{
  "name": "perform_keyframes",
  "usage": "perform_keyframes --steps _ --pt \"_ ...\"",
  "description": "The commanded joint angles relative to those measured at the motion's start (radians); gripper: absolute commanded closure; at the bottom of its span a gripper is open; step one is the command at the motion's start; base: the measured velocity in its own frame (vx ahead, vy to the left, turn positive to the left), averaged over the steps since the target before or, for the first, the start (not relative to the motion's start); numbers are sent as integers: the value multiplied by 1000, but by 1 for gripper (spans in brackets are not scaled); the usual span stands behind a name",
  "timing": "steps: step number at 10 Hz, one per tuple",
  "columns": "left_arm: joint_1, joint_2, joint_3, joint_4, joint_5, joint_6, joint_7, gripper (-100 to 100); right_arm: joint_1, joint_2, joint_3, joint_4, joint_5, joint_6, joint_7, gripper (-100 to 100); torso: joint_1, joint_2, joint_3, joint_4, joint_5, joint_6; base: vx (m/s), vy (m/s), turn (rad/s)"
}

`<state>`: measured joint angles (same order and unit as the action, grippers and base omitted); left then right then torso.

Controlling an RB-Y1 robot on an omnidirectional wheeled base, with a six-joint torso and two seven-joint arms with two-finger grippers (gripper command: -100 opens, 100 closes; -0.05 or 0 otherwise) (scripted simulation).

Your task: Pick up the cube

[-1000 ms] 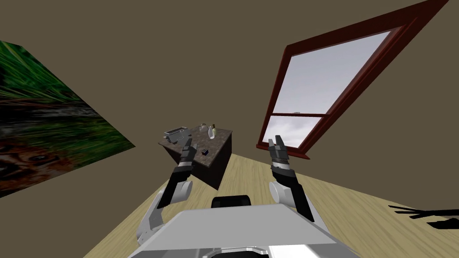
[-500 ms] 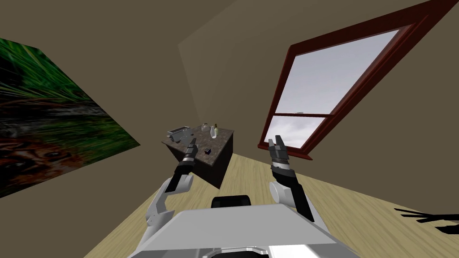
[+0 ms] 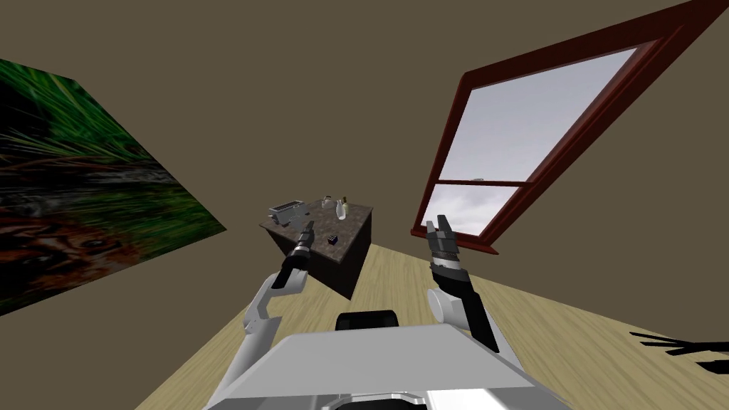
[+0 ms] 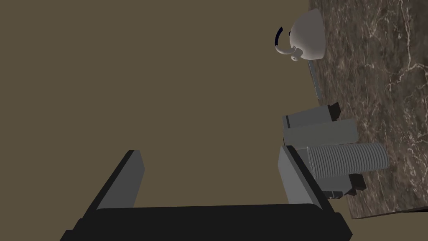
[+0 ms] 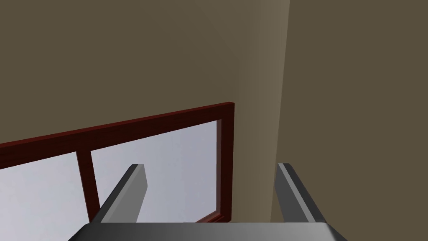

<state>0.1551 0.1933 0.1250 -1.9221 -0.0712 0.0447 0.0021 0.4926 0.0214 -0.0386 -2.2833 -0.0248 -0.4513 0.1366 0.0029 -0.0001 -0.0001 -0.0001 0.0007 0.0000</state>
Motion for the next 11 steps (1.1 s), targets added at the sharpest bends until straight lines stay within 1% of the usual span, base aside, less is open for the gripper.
perform_keyframes --steps 1,2,4,5,6,7,8,9,10,11 --pt "-22 5 6 25 -5 42 -6 -100 0 0 0 0 0 0 0 0 0 0 0 0 0 0 -1 37 -2" --pt "-66 18 21 77 -13 68 -16 -100 0 0 0 0 0 0 0 0 0 0 0 0 0 0 -9 43 -7" --pt "-68 18 21 80 -13 99 -16 -100 0 0 0 0 0 0 0 0 -1 0 0 0 0 0 -4 23 -3" --pt "-116 29 37 132 -22 133 -26 -100 0 0 0 0 0 0 0 0 -2 0 0 0 0 0 1 23 -8" --pt "-116 29 37 137 -22 158 -26 -100 0 0 0 0 0 0 0 0 -2 0 0 0 0 0 3 29 -11" --pt "-161 41 54 181 -29 187 -36 -100 0 0 0 0 0 0 0 0 -1 0 0 0 0 0 -2 34 -25" --pt "-166 41 54 196 -29 208 -36 -100 0 0 0 0 0 0 0 0 -1 0 0 0 0 0 0 34 -10" --pt "-166 41 54 196 -29 219 -36 -100 0 0 0 0 0 0 0 0 -1 0 0 0 0 0 1 18 1" --pt "-213 51 72 245 -37 254 -47 -100 0 0 0 0 0 0 0 0 -2 0 0 0 0 0 3 24 -24" --pt "-217 51 72 255 -37 282 -47 -100 0 0 0 0 0 0 0 0 -1 0 0 0 0 0 3 28 -18"
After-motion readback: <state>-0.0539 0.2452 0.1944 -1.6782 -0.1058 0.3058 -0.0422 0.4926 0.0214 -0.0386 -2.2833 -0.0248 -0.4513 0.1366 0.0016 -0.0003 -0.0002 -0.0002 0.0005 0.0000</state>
